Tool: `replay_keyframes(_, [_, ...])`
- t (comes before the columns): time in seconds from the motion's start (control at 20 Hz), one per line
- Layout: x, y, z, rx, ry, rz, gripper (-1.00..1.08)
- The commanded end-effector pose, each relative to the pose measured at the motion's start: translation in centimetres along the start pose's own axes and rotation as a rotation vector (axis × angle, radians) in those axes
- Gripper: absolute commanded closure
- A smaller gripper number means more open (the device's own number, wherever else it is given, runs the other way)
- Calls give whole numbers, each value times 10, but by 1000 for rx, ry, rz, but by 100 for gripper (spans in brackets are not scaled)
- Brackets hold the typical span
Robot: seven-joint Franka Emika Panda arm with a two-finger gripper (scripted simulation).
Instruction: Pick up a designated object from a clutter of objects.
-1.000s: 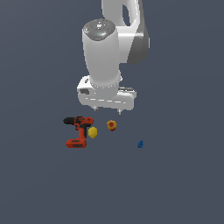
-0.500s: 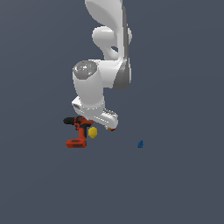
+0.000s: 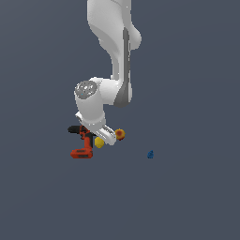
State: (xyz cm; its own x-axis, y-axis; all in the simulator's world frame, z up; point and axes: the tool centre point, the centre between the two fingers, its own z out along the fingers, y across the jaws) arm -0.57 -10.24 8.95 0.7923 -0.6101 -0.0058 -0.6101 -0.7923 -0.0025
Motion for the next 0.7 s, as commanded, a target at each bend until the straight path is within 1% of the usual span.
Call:
replay_keyframes(0.0, [1,5,7,-1,4,25,-92])
replay_keyframes(0.4, [1,7,13,-3,4,34,-92])
replay_keyframes(0.65, [1,7,29,-3,5,36,-92])
